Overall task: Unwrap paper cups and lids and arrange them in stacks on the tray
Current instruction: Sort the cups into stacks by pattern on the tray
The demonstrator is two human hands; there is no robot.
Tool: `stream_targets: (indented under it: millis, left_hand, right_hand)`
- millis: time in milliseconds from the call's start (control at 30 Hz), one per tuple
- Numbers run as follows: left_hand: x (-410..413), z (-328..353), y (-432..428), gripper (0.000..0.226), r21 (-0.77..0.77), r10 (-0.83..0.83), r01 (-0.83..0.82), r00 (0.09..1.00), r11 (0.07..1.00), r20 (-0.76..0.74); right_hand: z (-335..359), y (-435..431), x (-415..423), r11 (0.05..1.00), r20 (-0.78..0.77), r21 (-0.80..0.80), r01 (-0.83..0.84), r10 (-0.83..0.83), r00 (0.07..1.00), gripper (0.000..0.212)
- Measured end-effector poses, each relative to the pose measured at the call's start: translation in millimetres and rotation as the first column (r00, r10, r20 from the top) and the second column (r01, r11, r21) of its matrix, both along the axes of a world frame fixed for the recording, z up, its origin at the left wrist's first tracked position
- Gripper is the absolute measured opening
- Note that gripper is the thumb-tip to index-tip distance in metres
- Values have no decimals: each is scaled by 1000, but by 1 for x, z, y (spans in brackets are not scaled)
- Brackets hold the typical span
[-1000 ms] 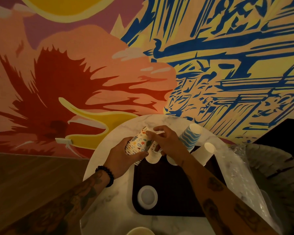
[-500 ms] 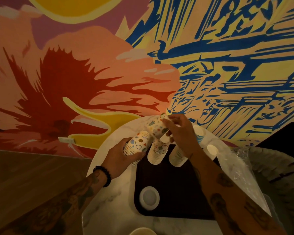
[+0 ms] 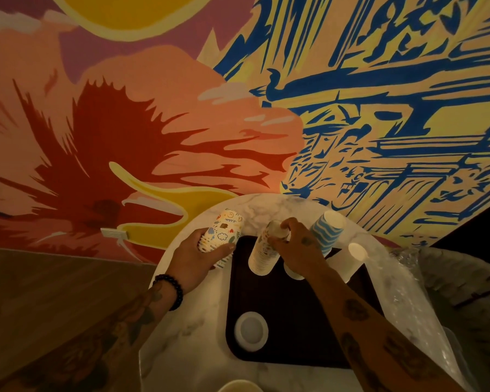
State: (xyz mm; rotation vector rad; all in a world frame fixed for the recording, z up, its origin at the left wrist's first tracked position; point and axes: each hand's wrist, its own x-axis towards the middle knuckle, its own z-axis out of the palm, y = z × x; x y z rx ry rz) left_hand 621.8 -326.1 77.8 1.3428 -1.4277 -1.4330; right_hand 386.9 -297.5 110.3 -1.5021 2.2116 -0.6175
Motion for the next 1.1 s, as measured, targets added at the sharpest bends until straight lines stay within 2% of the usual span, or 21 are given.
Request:
stream_targets:
  millis: [67,133,200,333,633,767,867,1000,1100]
  left_hand:
    - [0,1,0,58,-9,-14,14,1000,1000,12]
    - [-2,3,2,60,-33,-32,33,999,999,34]
    - [-6,5,5,60,-78,-54,60,996,995,72]
    - [-16,15,14,52,-165,-83,102,990,981,118]
    - [-21,21,18,61,-229,-140,169,981,959,135]
    - [-19,19,15,61,-234,-128,161,981,959,147]
    - [-15,14,14,60,-221,-120,152,981,963,153]
    - [-8,8,11,59,-177,-70,99,984,979,163]
    - [-4,4,8,64,-142,-34,53,990,988,137]
  right_hand:
    - [3,2,0,1000,-6,-12,24,-24,1000,40]
    - [10,2,3,994,44,-92,61,-57,997,35]
    - [18,2,10,989,154,-134,66,-45,987,30]
    - [33,-1,27,1000,439,-22,12,-1,899,39]
    - [32,-2,33,998,565,-55,9,24,825,43]
    - [36,-3,31,996,574,-78,31,20,818,40]
    - [44,-6,23,979,595,-149,139,-24,803,36]
    - [55,-9,5,938,454,-267,223,-82,887,38]
    - [56,-9,1,941,338,-285,182,-79,938,35]
